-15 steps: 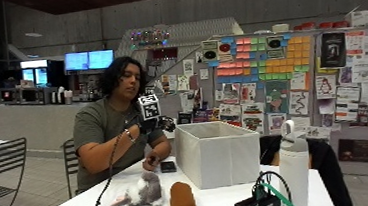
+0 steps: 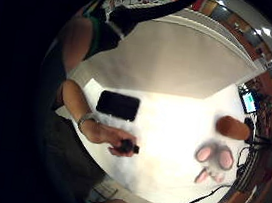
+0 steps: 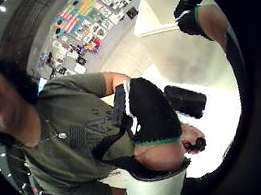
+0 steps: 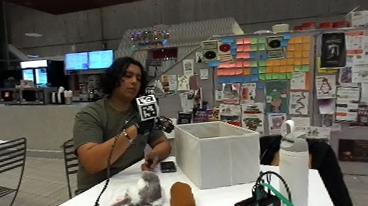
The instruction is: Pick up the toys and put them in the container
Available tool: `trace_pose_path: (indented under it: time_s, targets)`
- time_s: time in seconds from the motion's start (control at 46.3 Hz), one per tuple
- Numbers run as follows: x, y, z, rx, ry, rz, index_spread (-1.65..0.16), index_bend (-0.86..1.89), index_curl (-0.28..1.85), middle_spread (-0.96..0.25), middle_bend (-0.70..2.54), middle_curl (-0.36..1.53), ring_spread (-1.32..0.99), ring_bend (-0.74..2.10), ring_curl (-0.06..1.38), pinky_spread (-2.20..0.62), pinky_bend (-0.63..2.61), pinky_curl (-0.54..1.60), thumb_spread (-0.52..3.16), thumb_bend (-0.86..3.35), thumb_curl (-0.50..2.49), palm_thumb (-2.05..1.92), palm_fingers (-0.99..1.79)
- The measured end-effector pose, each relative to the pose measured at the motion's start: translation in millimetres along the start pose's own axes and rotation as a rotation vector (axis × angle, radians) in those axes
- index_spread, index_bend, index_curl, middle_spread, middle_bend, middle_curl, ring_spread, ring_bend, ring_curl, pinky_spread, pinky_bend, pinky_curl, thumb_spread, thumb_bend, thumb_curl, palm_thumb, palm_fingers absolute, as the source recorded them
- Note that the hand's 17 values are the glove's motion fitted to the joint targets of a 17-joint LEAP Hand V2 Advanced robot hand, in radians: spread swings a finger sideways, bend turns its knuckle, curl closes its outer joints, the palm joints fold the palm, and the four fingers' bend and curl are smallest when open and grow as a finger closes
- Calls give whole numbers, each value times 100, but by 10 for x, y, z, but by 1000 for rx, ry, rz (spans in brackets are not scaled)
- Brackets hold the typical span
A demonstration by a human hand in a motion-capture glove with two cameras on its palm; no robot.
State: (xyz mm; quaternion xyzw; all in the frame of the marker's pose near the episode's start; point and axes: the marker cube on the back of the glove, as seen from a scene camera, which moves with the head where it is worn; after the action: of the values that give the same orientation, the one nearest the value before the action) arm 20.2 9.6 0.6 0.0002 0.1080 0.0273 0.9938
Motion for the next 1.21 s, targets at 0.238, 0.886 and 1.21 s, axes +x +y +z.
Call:
trace_pose_path:
  time_s: [0.238,0.886,1.21]
  targets:
    - [299,228,45,30,-50,164,-38,22,22,-12,23,17,-25,41,15,-3,45,22,135,-2,13,-3,54]
    - [2825,1466,1118,181,131,1038,-39,5,19,-15,28,27,-20,45,18,0,72,34,100,-6,24,-6,24]
    - [2628,1411,964,447,305,947,-36,12,7,-32,77,47,-33,131,47,-36,99,44,133,18,36,35,129]
